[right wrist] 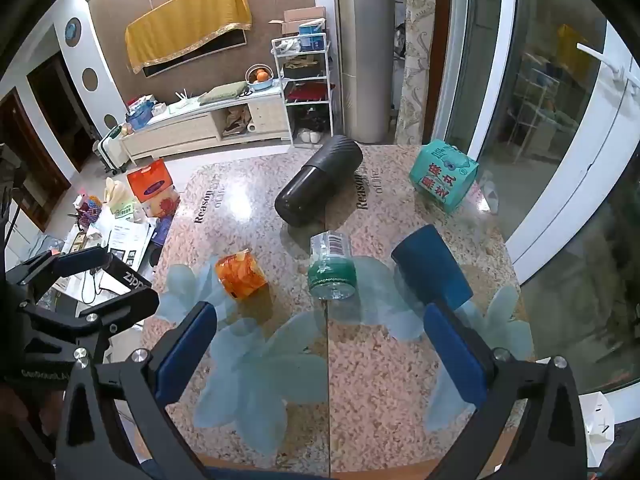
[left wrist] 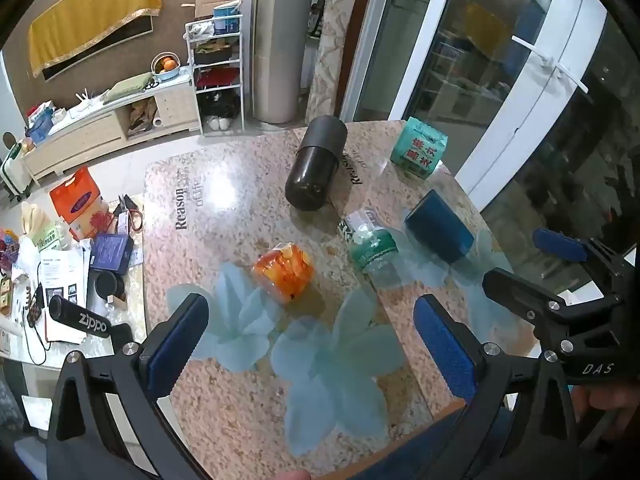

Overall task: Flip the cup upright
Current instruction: 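Move the left gripper toward the orange cup lying on its side, then close the left gripper around the orange cup's body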

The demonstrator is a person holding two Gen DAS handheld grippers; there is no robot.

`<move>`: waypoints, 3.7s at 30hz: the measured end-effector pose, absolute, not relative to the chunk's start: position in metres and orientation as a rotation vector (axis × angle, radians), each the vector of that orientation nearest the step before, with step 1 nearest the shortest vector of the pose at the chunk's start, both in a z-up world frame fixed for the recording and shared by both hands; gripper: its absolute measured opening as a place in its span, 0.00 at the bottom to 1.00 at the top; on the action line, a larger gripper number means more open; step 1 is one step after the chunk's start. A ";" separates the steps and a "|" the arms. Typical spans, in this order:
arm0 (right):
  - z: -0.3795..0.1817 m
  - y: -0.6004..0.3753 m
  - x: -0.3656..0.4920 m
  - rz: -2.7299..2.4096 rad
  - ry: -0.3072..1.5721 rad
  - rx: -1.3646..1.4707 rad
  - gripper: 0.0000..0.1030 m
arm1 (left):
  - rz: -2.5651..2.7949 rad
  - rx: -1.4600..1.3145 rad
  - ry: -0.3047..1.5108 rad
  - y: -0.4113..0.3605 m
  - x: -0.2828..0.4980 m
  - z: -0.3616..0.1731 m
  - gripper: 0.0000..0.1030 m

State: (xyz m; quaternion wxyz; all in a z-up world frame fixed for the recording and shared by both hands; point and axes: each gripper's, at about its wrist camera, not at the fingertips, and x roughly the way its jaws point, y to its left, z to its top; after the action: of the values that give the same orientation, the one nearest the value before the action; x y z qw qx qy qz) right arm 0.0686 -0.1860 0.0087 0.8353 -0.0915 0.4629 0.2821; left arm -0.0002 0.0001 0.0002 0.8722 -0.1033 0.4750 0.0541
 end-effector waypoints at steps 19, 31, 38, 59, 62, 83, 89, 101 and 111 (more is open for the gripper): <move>0.007 -0.188 0.068 0.588 0.986 -0.189 1.00 | 0.109 -0.225 0.993 -0.001 0.000 0.005 1.00; 0.006 -0.186 0.068 0.595 0.988 -0.193 1.00 | 0.107 -0.234 0.980 0.003 0.003 0.004 1.00; 0.005 -0.186 0.072 0.606 0.997 -0.193 1.00 | 0.099 -0.243 0.987 0.013 0.006 0.001 1.00; -0.008 -0.185 0.087 0.669 1.065 -0.196 1.00 | 0.114 -0.156 1.058 0.009 0.025 -0.010 1.00; -0.012 -0.184 0.091 0.681 1.076 -0.205 1.00 | 0.106 -0.136 1.086 0.008 0.030 -0.014 1.00; -0.049 -0.193 0.131 0.747 1.196 -0.220 1.00 | -0.027 0.080 1.307 0.009 0.091 -0.061 1.00; -0.061 -0.191 0.138 0.753 1.237 -0.239 1.00 | -0.128 0.165 1.395 0.004 0.107 -0.090 1.00; -0.082 -0.188 0.142 0.768 1.310 -0.268 1.00 | -0.145 0.226 1.553 0.021 0.139 -0.159 1.00; -0.104 -0.191 0.146 0.753 1.375 -0.278 1.00 | -0.153 0.154 1.631 0.032 0.150 -0.204 1.00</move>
State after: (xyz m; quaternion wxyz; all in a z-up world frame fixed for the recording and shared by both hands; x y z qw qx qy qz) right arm 0.1461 -0.1906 -0.1039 0.6995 -0.1247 0.6172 0.3378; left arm 0.1498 0.0323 -0.2042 0.6801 0.0687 0.7267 -0.0682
